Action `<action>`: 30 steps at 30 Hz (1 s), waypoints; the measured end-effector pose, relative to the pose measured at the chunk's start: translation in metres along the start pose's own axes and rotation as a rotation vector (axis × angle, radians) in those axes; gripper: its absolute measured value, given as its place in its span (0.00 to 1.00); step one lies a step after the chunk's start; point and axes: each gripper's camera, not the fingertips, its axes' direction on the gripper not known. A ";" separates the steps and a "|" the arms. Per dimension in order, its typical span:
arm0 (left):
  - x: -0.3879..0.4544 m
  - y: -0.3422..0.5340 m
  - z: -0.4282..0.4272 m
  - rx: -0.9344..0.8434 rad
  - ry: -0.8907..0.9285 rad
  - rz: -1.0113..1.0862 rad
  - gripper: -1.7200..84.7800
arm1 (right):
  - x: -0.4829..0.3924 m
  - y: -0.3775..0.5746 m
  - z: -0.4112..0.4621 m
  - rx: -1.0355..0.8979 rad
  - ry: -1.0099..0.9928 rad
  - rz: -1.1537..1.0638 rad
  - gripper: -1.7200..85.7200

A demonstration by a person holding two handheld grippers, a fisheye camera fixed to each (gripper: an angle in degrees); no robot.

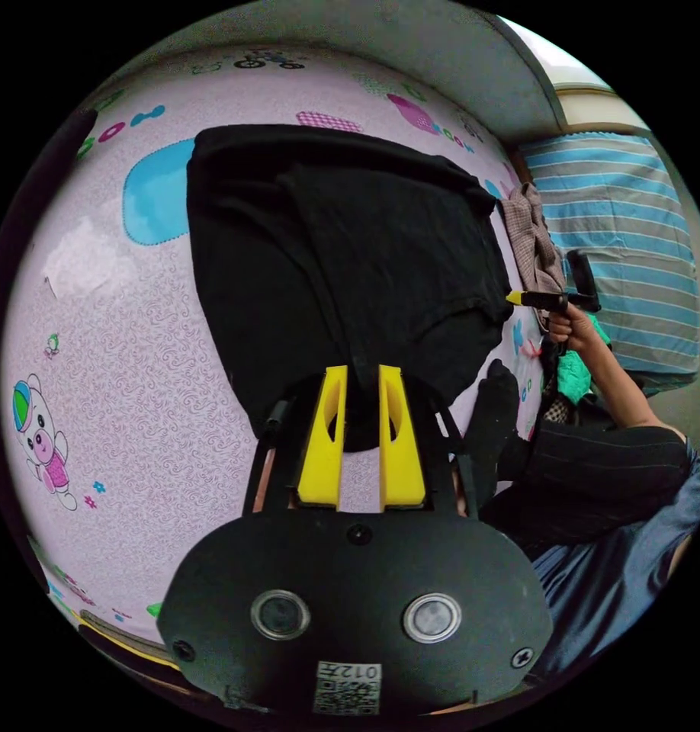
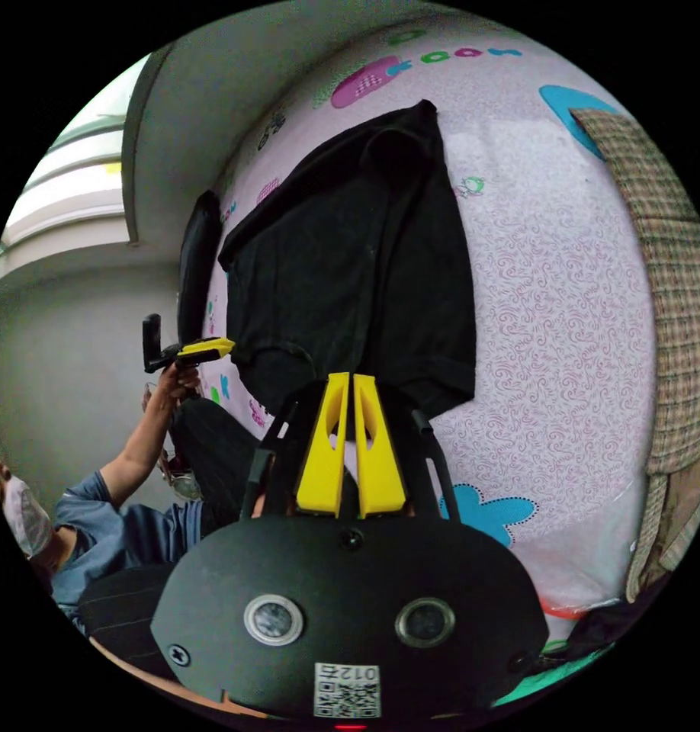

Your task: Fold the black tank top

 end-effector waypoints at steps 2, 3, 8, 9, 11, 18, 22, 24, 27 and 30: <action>0.000 -0.004 -0.002 -0.008 0.002 0.018 0.06 | -0.001 -0.002 -0.001 -0.009 -0.009 -0.016 0.02; -0.001 -0.006 -0.003 -0.012 0.005 0.023 0.06 | 0.000 -0.003 -0.001 -0.011 -0.024 -0.021 0.02; -0.011 -0.016 0.000 -0.045 0.009 0.002 0.04 | 0.006 -0.008 0.000 -0.042 -0.035 -0.003 0.02; -0.013 -0.016 0.000 -0.045 0.006 -0.002 0.04 | 0.006 -0.009 0.000 -0.043 -0.043 -0.006 0.02; -0.014 -0.016 -0.004 -0.032 0.001 0.005 0.03 | 0.004 -0.009 -0.001 -0.043 -0.044 -0.022 0.01; 0.006 0.006 -0.076 0.137 0.113 0.200 0.02 | -0.020 -0.001 -0.045 -0.046 -0.246 -0.261 0.01; -0.001 0.016 -0.072 0.062 0.075 0.194 0.02 | -0.015 0.001 -0.041 -0.137 -0.105 -0.220 0.01; -0.006 0.015 -0.051 -0.005 0.047 0.162 0.02 | -0.012 -0.003 -0.029 -0.176 -0.097 -0.183 0.01; 0.011 0.014 -0.045 -0.020 0.011 0.184 0.02 | -0.023 -0.007 -0.018 -0.240 -0.037 -0.207 0.01; 0.068 0.029 -0.086 0.123 -0.008 0.342 0.02 | -0.038 -0.005 -0.025 -0.242 -0.037 -0.267 0.01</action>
